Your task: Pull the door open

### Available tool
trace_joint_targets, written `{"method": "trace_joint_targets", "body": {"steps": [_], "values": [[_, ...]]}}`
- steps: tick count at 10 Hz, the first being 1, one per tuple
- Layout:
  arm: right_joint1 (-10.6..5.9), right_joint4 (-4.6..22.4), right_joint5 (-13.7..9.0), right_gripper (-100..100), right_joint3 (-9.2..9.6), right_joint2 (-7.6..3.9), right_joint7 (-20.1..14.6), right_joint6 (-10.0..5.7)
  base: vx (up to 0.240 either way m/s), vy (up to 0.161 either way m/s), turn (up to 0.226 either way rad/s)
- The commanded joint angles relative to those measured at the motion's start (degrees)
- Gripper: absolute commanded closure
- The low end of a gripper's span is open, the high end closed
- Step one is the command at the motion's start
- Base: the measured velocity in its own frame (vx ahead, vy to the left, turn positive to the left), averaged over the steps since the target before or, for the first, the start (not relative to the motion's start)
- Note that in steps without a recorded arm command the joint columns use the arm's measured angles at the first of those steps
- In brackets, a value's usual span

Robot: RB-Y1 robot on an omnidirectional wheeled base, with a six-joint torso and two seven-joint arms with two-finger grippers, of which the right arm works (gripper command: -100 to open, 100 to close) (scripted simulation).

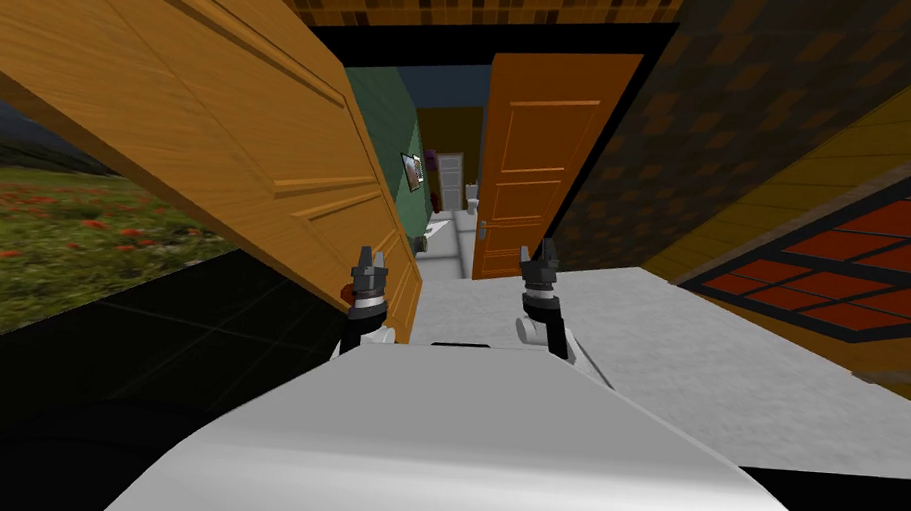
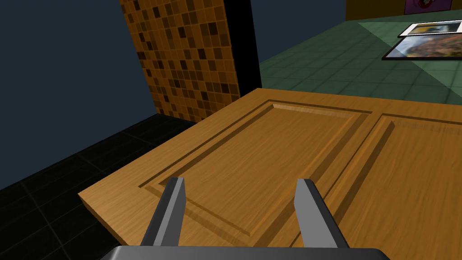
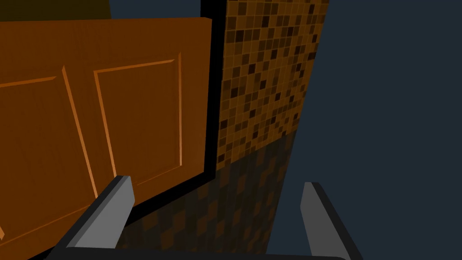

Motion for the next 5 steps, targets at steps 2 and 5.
{"method": "trace_joint_targets", "body": {"steps": [2,5], "values": [[-1.75,3.17,-0.25,-100,-0.29,-0.40,-0.13,0.06,0.085,-0.024,0.011],[-5.26,9.16,-0.55,-100,-0.55,-0.90,-0.16,0.30,0.083,-0.023,0.015]]}}
